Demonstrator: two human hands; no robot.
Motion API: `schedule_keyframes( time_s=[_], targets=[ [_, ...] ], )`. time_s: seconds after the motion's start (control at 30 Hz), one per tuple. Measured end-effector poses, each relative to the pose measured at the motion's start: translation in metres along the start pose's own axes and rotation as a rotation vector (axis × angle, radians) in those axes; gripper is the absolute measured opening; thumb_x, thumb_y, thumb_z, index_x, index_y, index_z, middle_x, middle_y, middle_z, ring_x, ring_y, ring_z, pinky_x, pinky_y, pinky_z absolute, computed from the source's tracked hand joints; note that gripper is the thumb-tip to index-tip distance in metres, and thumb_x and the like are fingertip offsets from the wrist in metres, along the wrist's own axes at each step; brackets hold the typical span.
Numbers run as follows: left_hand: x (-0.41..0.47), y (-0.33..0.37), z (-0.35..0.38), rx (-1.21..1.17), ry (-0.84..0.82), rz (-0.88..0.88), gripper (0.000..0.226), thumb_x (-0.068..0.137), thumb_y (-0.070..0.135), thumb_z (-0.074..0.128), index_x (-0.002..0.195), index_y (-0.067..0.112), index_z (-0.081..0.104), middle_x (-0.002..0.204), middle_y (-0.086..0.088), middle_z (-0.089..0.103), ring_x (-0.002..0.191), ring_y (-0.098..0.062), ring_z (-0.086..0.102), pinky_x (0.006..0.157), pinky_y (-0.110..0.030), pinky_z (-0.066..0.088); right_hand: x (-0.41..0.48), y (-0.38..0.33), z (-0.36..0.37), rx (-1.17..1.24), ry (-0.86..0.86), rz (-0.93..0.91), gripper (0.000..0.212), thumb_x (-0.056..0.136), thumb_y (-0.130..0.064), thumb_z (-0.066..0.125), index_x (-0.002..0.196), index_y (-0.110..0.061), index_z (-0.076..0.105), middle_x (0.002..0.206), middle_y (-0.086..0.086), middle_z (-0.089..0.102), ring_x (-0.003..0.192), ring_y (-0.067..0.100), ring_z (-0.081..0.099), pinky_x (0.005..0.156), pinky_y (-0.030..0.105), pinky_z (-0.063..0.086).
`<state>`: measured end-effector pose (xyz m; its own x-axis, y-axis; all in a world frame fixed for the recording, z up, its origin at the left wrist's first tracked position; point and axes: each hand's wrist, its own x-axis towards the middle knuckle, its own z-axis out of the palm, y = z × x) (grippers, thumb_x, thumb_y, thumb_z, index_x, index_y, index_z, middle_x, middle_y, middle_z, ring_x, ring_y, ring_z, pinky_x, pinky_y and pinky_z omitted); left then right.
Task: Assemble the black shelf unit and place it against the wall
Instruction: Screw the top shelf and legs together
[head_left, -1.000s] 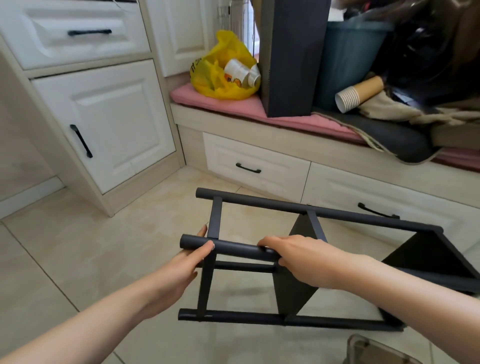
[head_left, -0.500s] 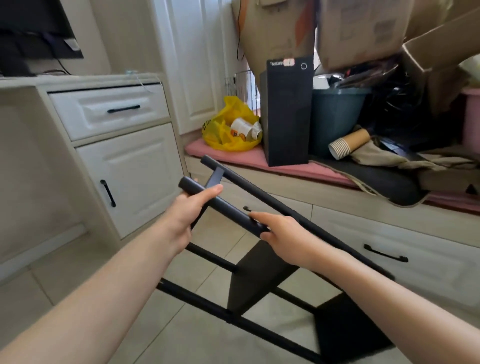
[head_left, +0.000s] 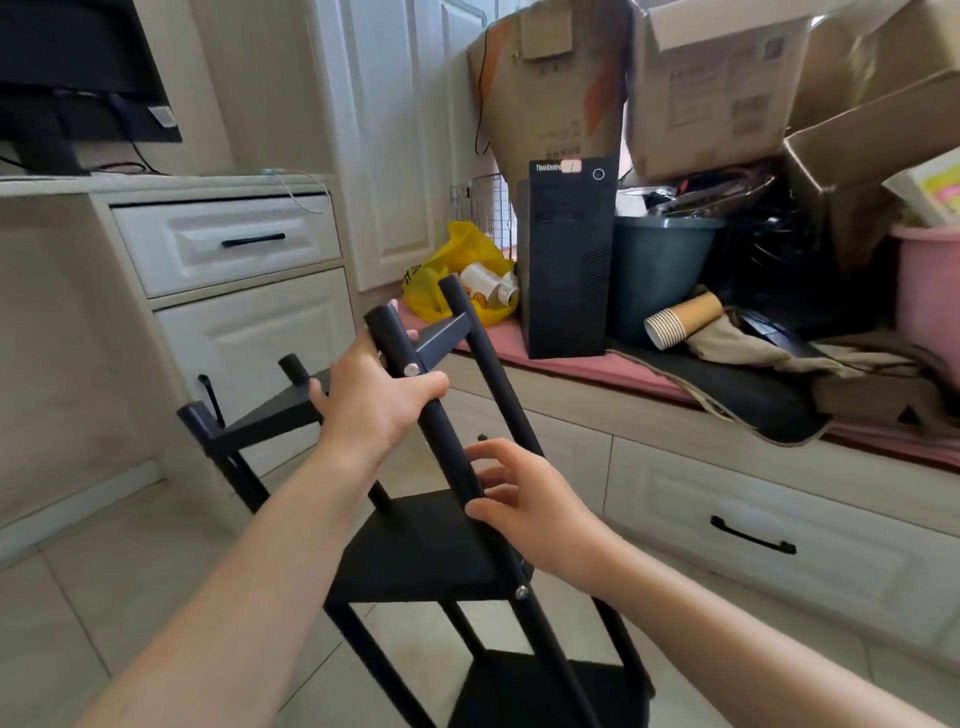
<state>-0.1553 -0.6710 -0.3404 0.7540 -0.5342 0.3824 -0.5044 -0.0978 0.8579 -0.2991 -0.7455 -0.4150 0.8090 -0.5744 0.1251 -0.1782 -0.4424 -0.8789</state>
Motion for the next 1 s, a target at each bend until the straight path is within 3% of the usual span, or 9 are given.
schedule_keyframes(
  time_s=[0.1,0.23,0.3,0.47,0.53,0.63,0.73,0.87,1.0],
  targets=[
    [-0.008,0.006,0.001,-0.013,-0.078,0.046,0.066,0.077,0.022,0.08,0.129,0.045,0.045,0.114,0.012,0.066,0.123,-0.025,0.058,0.119,-0.057,0.027,0.0,-0.005,-0.018,0.072,-0.016,0.005,0.043,0.09,-0.012,0.07,0.126,-0.029,0.056,0.11,-0.004,0.07,0.097,0.01,0.07,0.087,0.036,0.06],
    [-0.021,0.012,0.0,0.036,-0.164,0.091,0.074,0.081,0.018,0.078,0.133,0.053,0.038,0.116,0.019,0.063,0.126,-0.021,0.054,0.12,-0.057,0.025,0.005,-0.007,-0.048,0.131,0.342,0.009,0.042,0.095,-0.02,0.065,0.134,-0.023,0.05,0.101,-0.002,0.07,0.088,0.013,0.071,0.08,0.037,0.061],
    [-0.026,0.015,-0.003,0.035,-0.228,0.111,0.084,0.082,0.019,0.076,0.142,0.056,0.031,0.116,0.029,0.058,0.127,-0.018,0.053,0.121,-0.057,0.022,0.006,-0.003,-0.061,0.02,0.485,0.023,0.043,0.095,-0.023,0.066,0.134,-0.023,0.049,0.107,-0.004,0.064,0.09,0.011,0.066,0.076,0.029,0.058],
    [-0.03,0.015,-0.01,0.043,-0.34,0.186,0.092,0.075,0.029,0.072,0.148,0.057,0.025,0.122,0.031,0.056,0.13,-0.014,0.046,0.119,-0.05,0.029,0.008,0.011,-0.069,-0.034,0.328,0.134,0.049,0.098,-0.02,0.061,0.143,-0.022,0.043,0.121,-0.002,0.06,0.102,0.012,0.062,0.084,0.025,0.051],
    [-0.029,0.01,-0.01,0.033,-0.362,0.215,0.094,0.081,0.016,0.074,0.151,0.054,0.026,0.123,0.031,0.054,0.124,-0.008,0.048,0.098,-0.02,0.045,0.008,0.014,-0.07,0.037,0.295,0.148,0.039,0.1,-0.014,0.056,0.137,-0.024,0.048,0.118,0.001,0.064,0.101,0.014,0.066,0.088,0.031,0.055],
    [-0.029,0.007,-0.01,0.021,-0.378,0.249,0.094,0.079,0.009,0.074,0.153,0.049,0.031,0.121,0.037,0.049,0.105,0.018,0.05,0.07,0.003,0.042,0.005,0.015,-0.073,0.074,0.278,0.17,0.028,0.101,-0.01,0.053,0.12,-0.029,0.049,0.112,0.004,0.067,0.098,0.016,0.069,0.083,0.031,0.058],
    [-0.028,0.004,-0.007,0.022,-0.368,0.305,0.094,0.077,0.005,0.076,0.153,0.042,0.034,0.121,0.028,0.054,0.082,0.027,0.051,0.07,0.005,0.039,0.001,0.019,-0.074,0.067,0.302,0.161,0.026,0.101,-0.01,0.053,0.113,-0.032,0.049,0.109,0.004,0.068,0.093,0.014,0.07,0.078,0.03,0.058],
    [-0.03,0.003,-0.001,0.071,-0.297,0.355,0.074,0.075,0.009,0.08,0.135,0.04,0.052,0.109,-0.009,0.065,0.087,-0.003,0.056,0.072,-0.003,0.045,-0.007,0.022,-0.077,0.089,0.321,0.183,0.025,0.1,-0.011,0.054,0.119,-0.027,0.051,0.109,0.004,0.067,0.094,0.016,0.07,0.087,0.04,0.059],
    [-0.031,0.0,0.003,0.087,-0.235,0.363,0.045,0.073,0.013,0.081,0.111,0.029,0.062,0.09,0.01,0.062,0.085,0.008,0.057,0.068,-0.001,0.042,-0.016,0.024,-0.083,0.083,0.33,0.183,0.025,0.099,-0.013,0.056,0.12,-0.026,0.051,0.112,0.004,0.065,0.096,0.017,0.069,0.084,0.042,0.06]
  ],
)
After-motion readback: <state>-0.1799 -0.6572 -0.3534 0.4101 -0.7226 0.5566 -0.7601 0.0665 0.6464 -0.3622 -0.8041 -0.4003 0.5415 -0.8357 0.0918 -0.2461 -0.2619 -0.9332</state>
